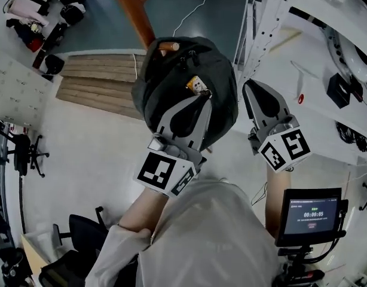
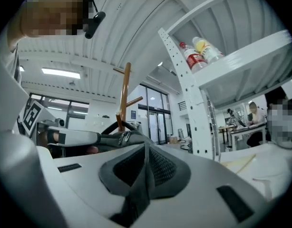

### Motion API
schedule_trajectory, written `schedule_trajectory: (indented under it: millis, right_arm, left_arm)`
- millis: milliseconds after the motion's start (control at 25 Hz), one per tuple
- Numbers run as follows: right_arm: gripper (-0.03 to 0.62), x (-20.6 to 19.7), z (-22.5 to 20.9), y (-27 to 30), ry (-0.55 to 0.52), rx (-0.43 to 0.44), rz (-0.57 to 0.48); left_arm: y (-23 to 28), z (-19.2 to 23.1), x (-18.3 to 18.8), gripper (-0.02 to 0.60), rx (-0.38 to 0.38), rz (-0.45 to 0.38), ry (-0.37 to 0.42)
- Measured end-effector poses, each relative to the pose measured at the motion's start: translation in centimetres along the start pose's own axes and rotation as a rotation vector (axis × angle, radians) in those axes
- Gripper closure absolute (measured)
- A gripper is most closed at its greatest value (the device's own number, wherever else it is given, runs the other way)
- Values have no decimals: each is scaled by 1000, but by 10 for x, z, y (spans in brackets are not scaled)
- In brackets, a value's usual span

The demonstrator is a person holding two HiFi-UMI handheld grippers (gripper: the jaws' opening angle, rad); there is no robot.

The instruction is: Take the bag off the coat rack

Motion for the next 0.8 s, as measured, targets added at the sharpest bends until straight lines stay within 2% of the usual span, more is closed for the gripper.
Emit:
schedule_trajectory:
  millis: [160,240,400,560,800]
  right_arm:
    - [582,41,24,24,-71,116,-28]
    - [582,54,23,39,-112,160,-31]
    - [580,80,16,73,-190,244,-23]
    - [580,103,36,98,-319,322,15]
    - [577,116,61,124,-489,391,82]
  left_arm:
    - [-36,16,44,572,84,-17,-14]
    - [-42,27,60,551,113,-21,-14]
    - [-39,59,85,526,209,-3,56]
    - [-42,83,102,497,280,73,157]
    - [-33,102,98,472,270,216,245]
Point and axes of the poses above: the fingertips, and each gripper's own axes: y forward along the fingers, z to its left, x out of its top, the point moved 4 cm from there along -y, backward along the fingers, and after that the axes turned 6 degrees about z, right-handed, at the moved point
